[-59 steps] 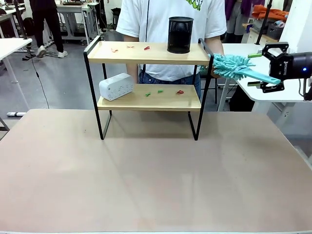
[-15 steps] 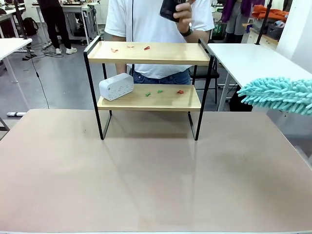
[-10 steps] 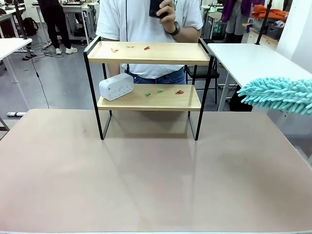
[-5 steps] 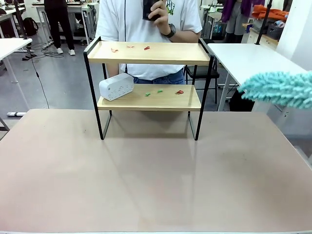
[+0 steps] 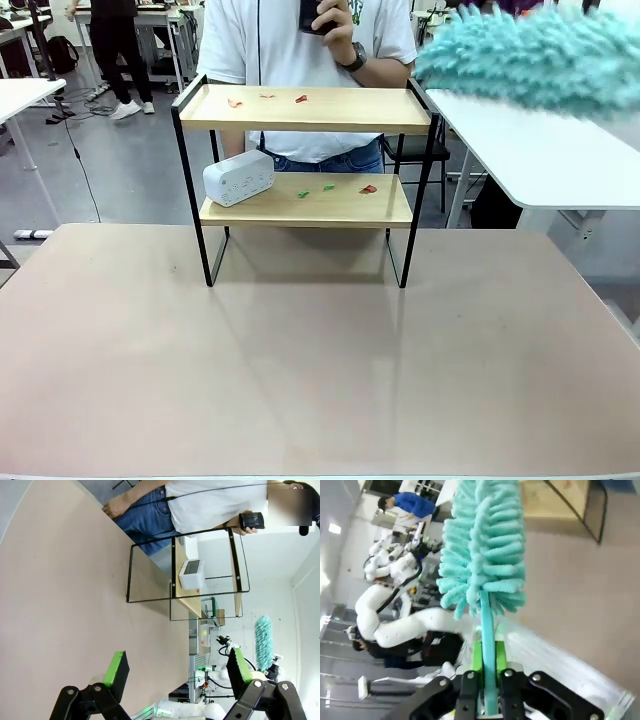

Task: Clean the shelf.
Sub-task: Clean the specific tier of the Shelf with the Duster once objects are removed, then clean the remaining tier of the Shelf with the Duster once objects are removed.

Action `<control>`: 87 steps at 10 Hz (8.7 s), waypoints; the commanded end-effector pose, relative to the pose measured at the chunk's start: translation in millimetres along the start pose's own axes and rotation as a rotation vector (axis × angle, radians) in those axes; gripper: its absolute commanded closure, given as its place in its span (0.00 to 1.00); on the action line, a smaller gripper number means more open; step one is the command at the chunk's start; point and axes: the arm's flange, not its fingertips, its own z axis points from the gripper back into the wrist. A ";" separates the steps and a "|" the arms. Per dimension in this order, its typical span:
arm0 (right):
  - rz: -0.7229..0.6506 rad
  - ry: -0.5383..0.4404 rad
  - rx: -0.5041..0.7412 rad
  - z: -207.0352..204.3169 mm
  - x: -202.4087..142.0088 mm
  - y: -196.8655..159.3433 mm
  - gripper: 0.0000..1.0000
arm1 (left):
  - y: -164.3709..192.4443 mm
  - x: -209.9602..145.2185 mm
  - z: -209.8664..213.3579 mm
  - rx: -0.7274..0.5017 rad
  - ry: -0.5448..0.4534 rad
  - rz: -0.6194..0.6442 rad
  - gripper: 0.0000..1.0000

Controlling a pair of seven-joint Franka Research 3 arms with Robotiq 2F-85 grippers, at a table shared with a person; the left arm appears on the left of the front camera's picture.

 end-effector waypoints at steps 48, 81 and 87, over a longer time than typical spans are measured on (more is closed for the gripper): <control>0.588 0.526 0.010 -226.8 145.7 65.9 0.88 | -2.0 -0.9 1.5 -0.008 0.006 -0.010 0.00; -0.495 -0.167 0.317 -9.0 -64.7 -300.7 0.88 | -2.0 -0.9 1.5 -0.008 0.006 -0.010 0.00; -0.495 -0.162 0.299 -12.9 -67.6 -303.4 0.88 | -2.0 -0.9 1.5 -0.008 0.006 -0.010 0.00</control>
